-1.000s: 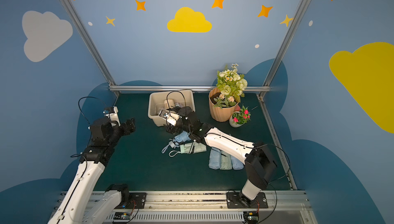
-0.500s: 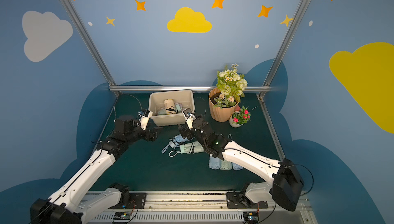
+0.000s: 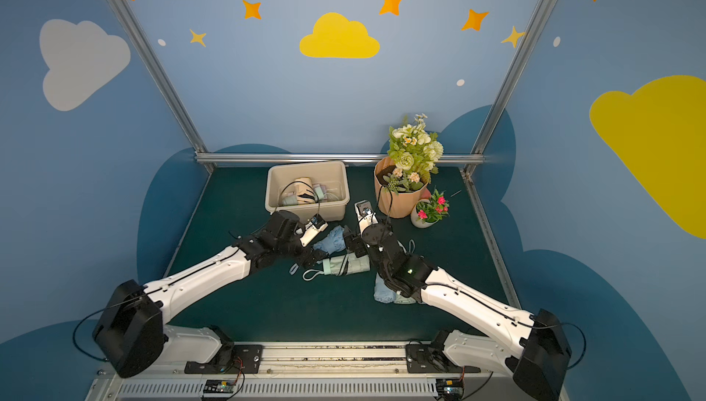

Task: Put the umbrella into the storage box
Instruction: Pick up the umbrella from the center of the board.

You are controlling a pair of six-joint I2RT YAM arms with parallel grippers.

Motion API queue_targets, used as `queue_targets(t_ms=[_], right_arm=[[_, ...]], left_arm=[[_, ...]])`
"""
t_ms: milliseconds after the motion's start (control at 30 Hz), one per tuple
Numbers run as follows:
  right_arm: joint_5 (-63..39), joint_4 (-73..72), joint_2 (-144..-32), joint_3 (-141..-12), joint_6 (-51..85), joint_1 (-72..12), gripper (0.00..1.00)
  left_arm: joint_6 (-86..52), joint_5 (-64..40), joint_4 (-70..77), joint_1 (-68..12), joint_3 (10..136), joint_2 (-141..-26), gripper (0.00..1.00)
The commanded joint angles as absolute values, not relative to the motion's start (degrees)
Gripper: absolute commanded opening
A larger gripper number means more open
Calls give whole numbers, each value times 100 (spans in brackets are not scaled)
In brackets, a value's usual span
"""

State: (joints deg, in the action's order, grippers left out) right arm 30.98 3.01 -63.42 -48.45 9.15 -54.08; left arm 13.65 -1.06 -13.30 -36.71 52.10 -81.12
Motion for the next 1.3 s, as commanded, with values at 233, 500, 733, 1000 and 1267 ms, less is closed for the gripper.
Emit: queue_targets(t_ms=[233,500,733,1000,1267], right_arm=[[3551,501,-5726,-4685,1084,-5372,91],[3723,282,-5191,-4551,1213,-5268,91],[3530,286,-4959,-4392,1247,-5216,91],[3472,205,-4935,-4343,1283,-5186,91],[3377,202,-4957,-4342,1283,-5168,91]], left_arm=[[1601,1327,-1294,-4187,5764,-9112,83],[1413,2045,-1307,-4408,6075,-9864,80],[1546,2375,-1094,-4521,6208,-10219,79],[1600,2477,-902,-4522,6245,-10588,74],[1556,2474,-835,-4513,6254,-10773,71]])
